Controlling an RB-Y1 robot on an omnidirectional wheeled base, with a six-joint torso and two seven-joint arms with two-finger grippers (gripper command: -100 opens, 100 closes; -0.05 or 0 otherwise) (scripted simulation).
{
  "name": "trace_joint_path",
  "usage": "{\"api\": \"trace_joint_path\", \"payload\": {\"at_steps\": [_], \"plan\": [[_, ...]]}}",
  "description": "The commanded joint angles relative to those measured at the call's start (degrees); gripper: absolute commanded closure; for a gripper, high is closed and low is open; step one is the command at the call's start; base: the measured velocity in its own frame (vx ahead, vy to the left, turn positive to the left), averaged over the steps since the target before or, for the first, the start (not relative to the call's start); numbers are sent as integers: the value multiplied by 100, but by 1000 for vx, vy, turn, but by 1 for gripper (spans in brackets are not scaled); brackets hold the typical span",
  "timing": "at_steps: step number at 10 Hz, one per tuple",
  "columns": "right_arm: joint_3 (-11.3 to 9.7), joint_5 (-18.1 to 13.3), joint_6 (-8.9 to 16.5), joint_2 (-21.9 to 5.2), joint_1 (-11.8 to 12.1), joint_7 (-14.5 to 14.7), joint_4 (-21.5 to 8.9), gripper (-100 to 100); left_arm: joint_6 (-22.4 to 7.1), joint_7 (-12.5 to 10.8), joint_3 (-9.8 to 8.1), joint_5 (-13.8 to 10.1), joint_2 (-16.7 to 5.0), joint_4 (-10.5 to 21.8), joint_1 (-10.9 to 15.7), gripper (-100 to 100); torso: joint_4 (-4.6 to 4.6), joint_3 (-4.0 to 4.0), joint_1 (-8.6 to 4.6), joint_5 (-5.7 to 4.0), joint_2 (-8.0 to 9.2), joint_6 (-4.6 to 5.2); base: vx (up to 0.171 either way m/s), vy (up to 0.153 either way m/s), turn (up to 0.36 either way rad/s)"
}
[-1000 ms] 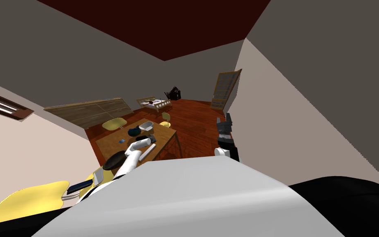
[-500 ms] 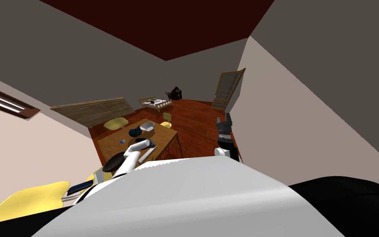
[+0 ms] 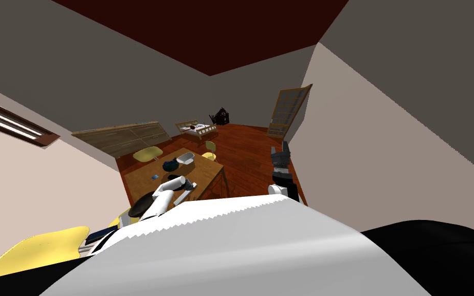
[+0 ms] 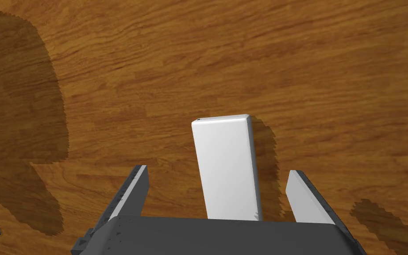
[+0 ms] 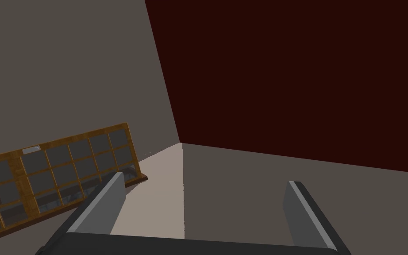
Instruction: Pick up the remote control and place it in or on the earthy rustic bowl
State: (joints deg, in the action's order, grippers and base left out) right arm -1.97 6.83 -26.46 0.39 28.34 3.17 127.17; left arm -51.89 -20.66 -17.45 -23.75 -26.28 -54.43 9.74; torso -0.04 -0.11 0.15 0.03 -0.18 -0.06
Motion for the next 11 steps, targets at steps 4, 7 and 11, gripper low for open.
{"api": "trace_joint_path", "payload": {"at_steps": [4, 7, 11], "plan": [[0, 0, 0, 0, 0, 0, 0, 0, -623, -121, -51, -155, -129, 452, 40, -100, 0, -2, 2, 1, -3, 3, 63, 31, 37], [0, 0, 0, 0, 0, 0, 0, 0, -966, -178, -86, -266, -245, 784, 85, -100, 1, 1, -1, 0, 2, 1, 63, 30, 47], [0, 0, 0, 0, 0, 0, 0, 0, -1303, -233, -121, -376, -373, 1104, 126, -100, 1, 1, 0, 0, 2, 2, 55, 29, 31]]}}
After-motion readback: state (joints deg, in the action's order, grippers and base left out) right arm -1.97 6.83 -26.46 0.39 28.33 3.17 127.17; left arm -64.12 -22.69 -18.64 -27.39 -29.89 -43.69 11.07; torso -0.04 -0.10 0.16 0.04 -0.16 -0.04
